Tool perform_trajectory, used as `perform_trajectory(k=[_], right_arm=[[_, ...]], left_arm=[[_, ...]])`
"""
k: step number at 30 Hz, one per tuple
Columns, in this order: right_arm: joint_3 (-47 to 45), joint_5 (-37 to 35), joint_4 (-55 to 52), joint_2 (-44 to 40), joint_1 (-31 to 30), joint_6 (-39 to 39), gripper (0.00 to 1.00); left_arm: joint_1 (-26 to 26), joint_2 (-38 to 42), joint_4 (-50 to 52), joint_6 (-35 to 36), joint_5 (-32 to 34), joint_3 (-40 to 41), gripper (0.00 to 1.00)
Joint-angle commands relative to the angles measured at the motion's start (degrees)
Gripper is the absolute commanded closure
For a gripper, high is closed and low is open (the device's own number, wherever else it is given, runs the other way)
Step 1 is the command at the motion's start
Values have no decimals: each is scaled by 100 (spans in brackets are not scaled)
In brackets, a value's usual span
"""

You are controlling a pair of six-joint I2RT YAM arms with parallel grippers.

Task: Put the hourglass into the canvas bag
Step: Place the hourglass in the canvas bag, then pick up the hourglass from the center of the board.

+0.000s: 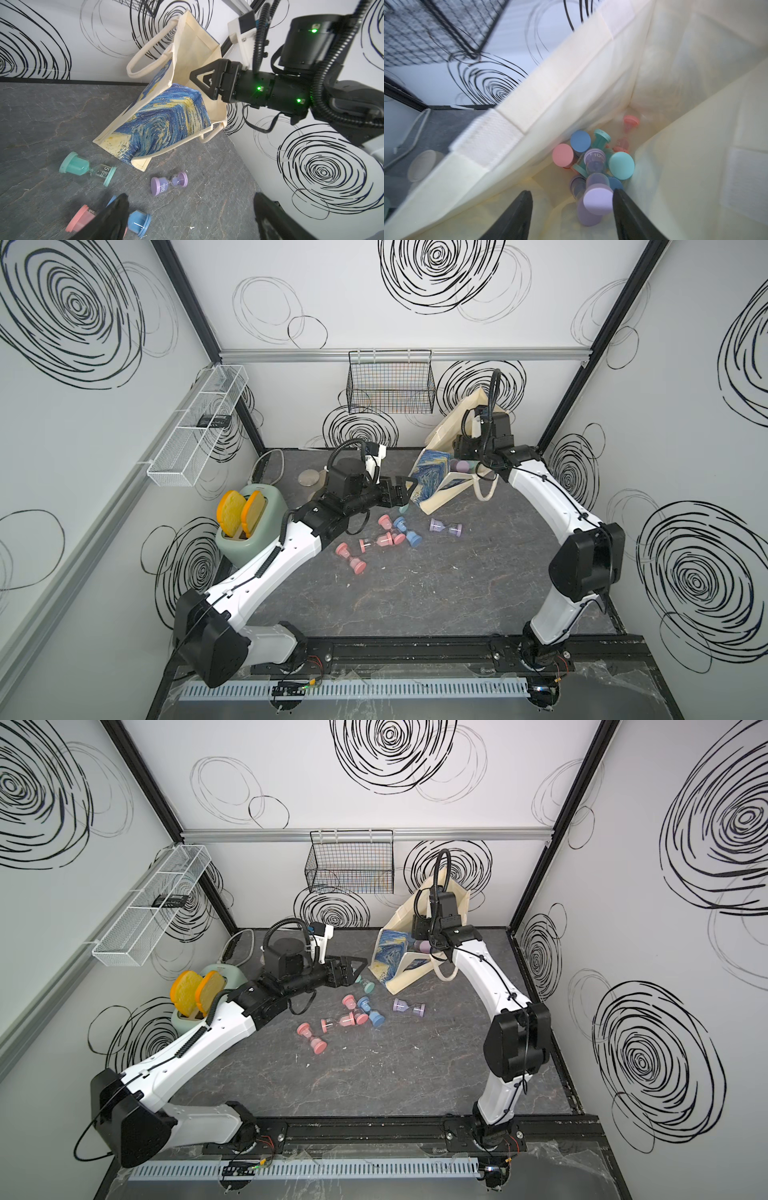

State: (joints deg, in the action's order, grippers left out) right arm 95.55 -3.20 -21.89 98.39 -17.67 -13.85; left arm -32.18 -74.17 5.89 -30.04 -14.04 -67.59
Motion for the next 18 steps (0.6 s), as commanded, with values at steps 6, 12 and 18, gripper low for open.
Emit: perform_trajectory(k=[6, 12, 18], right_arm=[[-1307, 146, 729, -1693, -217, -27, 27], [-2757, 617, 1064, -2891, -285, -21, 24], [-4299, 1238, 1441, -3598, -577, -105, 22]], left_arm=[[54, 761, -98, 123, 338, 378, 4], [37, 1304, -116, 243, 482, 930, 4], [-179, 1643, -208, 356, 634, 1380, 4]])
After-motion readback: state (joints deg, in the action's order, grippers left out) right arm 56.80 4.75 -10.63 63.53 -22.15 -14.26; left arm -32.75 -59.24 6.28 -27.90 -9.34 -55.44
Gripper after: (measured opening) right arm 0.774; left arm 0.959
